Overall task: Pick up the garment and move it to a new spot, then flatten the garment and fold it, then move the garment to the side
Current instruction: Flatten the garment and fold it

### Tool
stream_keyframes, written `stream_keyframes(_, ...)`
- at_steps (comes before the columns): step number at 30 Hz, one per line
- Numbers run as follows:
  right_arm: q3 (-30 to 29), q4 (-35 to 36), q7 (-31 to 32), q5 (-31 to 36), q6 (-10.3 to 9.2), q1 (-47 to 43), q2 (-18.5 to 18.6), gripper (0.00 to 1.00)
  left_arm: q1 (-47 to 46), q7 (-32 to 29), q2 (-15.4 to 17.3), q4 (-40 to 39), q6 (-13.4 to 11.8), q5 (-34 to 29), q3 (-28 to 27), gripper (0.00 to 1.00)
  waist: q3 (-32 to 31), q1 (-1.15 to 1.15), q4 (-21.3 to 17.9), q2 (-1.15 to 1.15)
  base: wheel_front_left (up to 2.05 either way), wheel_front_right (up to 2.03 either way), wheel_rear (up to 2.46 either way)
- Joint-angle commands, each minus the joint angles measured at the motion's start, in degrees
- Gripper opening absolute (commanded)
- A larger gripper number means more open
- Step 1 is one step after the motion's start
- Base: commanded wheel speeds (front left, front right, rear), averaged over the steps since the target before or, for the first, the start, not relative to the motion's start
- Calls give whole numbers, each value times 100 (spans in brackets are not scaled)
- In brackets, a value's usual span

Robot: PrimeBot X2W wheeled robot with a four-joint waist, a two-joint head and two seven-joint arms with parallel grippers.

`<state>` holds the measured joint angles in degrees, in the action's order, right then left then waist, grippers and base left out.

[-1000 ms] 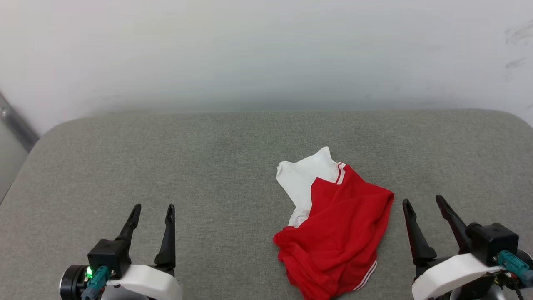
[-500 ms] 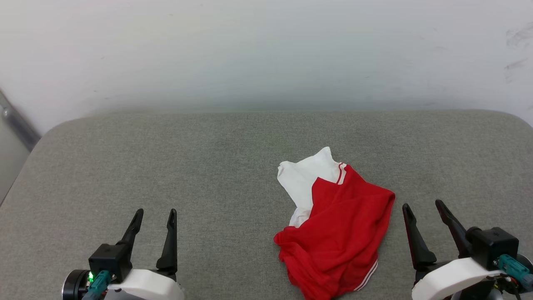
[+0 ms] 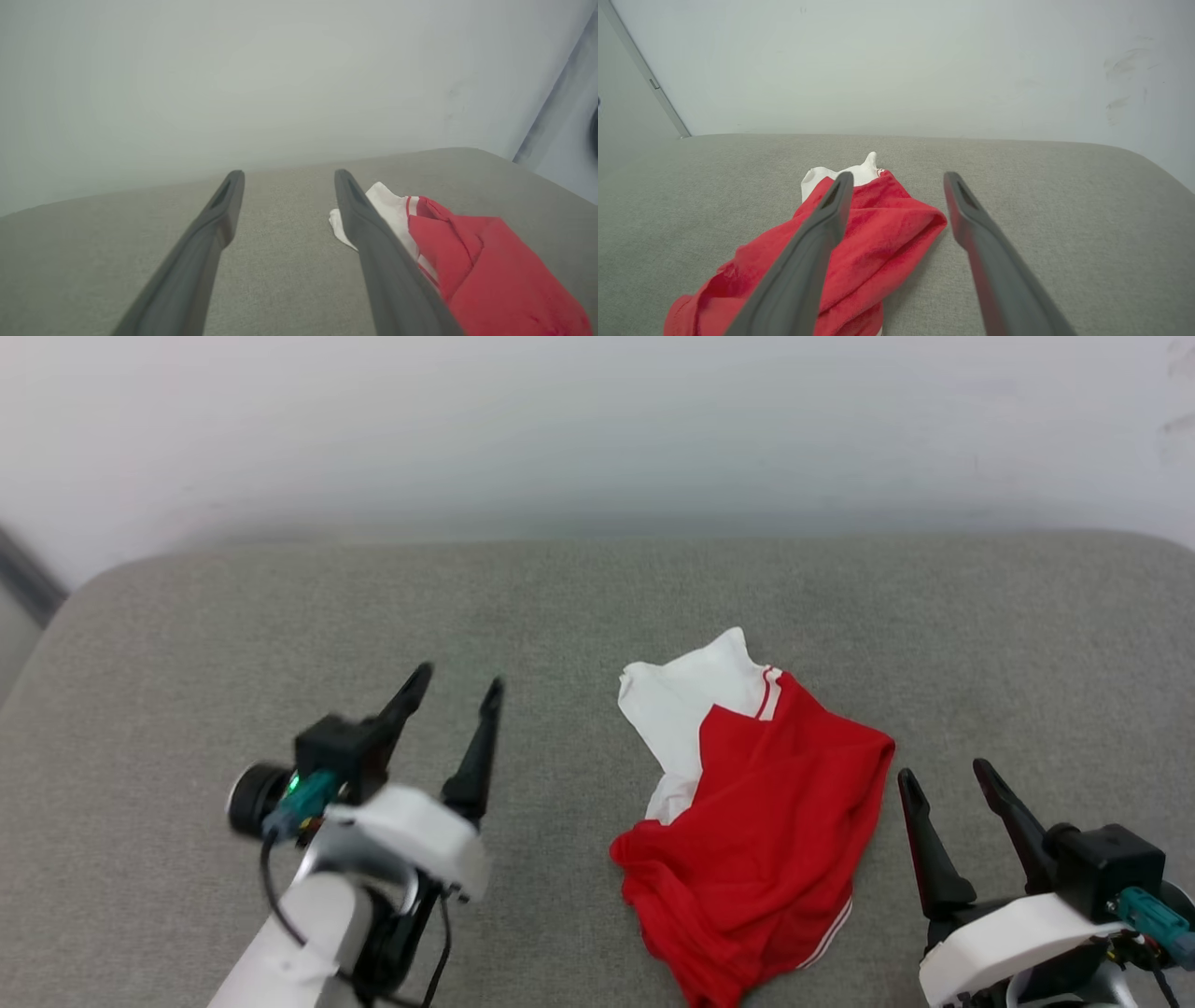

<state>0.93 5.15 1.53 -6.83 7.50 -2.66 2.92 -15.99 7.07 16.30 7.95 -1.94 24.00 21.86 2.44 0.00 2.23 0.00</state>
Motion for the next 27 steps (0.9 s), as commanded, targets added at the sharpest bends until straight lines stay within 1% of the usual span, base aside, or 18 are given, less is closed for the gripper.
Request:
stream_keyframes(1, 8, 17, -4, 30, -2, 76, -3, 100, -143, -66, -41, 32, 51, 6, 48, 100, 156, 0, -86, 0, 0, 0, 0)
stream_keyframes(4, 28, 19, -22, 30, -2, 175, -3, 100, -627, -425, -156, 230, 265, 9, 290, 100, 354, 0, -185, 0, 0, 0, 0)
stream_keyframes(5, 46, 5, -47, 18, -2, 242, -3, 100, -888, -701, -223, 419, 414, 18, 466, 100, 475, 0, -259, 0, 0, 0, 0)
stream_keyframes(9, 59, -48, -97, -23, -2, 351, -3, 100, -1191, -1262, -357, 772, 676, 49, 892, 100, 678, 0, -400, 0, 0, 0, 0)
stream_keyframes(12, 42, -86, -146, -48, -2, 406, -3, 100, -1257, -1665, -400, 944, 810, 125, 1252, 100, 797, 0, -468, 0, 0, 0, 0)
stream_keyframes(17, 66, -165, -219, -98, -2, 500, -3, 100, -1256, -2289, -331, 1182, 924, 321, 1867, 100, 954, 0, -529, 0, 0, 0, 0)
stream_keyframes(21, 110, -228, -277, -152, -2, 592, -3, 100, -1368, -2755, -227, 1417, 940, 484, 2285, 100, 1073, 0, -540, 0, 0, 0, 0)
stream_keyframes(26, 151, -296, -322, -175, -2, 686, -3, 100, -1442, -3369, -96, 1711, 945, 790, 2967, 100, 1152, 0, -543, 0, 0, 0, 0)
stream_keyframes(27, 155, -310, -325, -172, -2, 706, -3, 100, -1458, -3472, -71, 1745, 950, 875, 3099, 69, 1160, 0, -544, 0, 0, 0, 0)
